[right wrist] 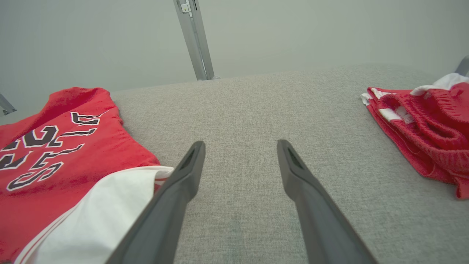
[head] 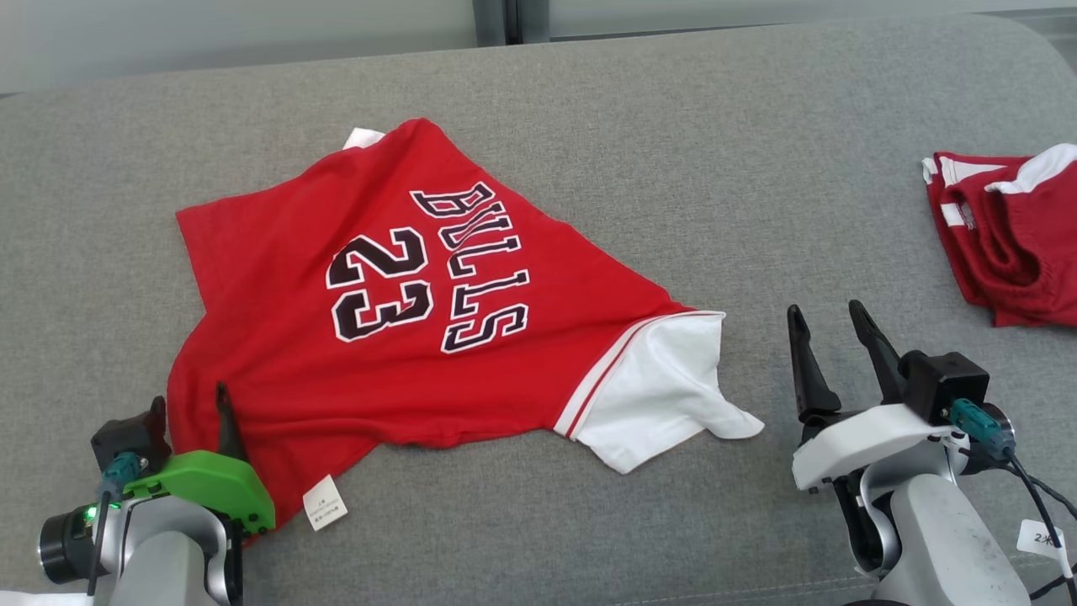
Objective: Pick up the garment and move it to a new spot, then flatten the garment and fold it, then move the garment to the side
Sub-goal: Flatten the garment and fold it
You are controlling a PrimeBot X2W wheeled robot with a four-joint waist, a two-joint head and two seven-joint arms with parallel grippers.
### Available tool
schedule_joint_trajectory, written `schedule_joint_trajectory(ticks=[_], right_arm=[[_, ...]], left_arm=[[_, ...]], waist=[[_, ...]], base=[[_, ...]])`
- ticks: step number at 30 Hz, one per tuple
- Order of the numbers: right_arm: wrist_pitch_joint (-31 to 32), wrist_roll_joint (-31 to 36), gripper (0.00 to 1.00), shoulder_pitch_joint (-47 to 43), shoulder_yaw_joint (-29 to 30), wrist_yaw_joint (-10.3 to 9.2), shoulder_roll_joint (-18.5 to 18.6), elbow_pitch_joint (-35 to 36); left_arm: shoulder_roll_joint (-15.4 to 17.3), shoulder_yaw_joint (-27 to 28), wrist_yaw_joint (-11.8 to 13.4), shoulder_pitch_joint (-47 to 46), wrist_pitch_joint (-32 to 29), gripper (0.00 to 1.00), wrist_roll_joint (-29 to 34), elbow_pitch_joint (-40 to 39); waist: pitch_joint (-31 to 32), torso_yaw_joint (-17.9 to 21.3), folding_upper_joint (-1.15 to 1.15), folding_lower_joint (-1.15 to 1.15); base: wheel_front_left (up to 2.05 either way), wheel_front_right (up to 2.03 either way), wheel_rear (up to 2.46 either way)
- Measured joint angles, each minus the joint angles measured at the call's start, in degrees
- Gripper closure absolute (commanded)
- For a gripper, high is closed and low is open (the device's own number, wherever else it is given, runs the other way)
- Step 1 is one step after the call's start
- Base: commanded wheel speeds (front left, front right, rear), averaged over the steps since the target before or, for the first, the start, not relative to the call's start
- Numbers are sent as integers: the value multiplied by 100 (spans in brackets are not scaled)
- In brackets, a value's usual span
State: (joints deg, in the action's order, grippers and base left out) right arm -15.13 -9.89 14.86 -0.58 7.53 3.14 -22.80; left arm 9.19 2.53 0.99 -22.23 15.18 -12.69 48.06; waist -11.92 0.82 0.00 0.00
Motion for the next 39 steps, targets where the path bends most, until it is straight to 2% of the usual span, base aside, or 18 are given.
schedule_joint_trajectory(ticks=[11,17,23,29,31,32,35,39], right_arm=[[0,-55,0,-186,-43,0,-22,-108],[0,-114,0,-282,-73,0,-24,-134],[0,-156,0,-289,-131,0,-26,-136],[0,-156,0,-302,-113,0,-26,-136],[0,-153,0,-302,-105,0,-26,-149],[0,-153,0,-302,-102,0,-26,-158],[0,-153,0,-303,-97,0,-26,-169],[0,-154,0,-312,-75,0,-26,-172]], left_arm=[[-331,311,-135,759,0,0,175,-572],[-542,270,-263,1145,0,0,201,-636],[-621,211,-339,1381,0,0,-24,-522],[-628,-186,-404,1416,0,2,-628,-430],[-624,-307,-402,1410,2,75,-816,-411],[-622,-364,-392,1405,2,100,-838,-403],[-626,-419,-256,1394,2,100,-872,-405],[-637,-165,-38,1397,0,100,-689,-526]], waist=[[434,-191,0,0],[674,-300,0,0],[752,-324,0,0],[728,-275,0,0],[724,-264,0,0],[726,-261,0,0],[741,-250,0,0],[777,-246,0,0]], base=[[0,0,0],[0,0,0],[0,0,0],[0,0,0],[0,0,0],[0,0,0],[0,0,0],[0,0,0]])
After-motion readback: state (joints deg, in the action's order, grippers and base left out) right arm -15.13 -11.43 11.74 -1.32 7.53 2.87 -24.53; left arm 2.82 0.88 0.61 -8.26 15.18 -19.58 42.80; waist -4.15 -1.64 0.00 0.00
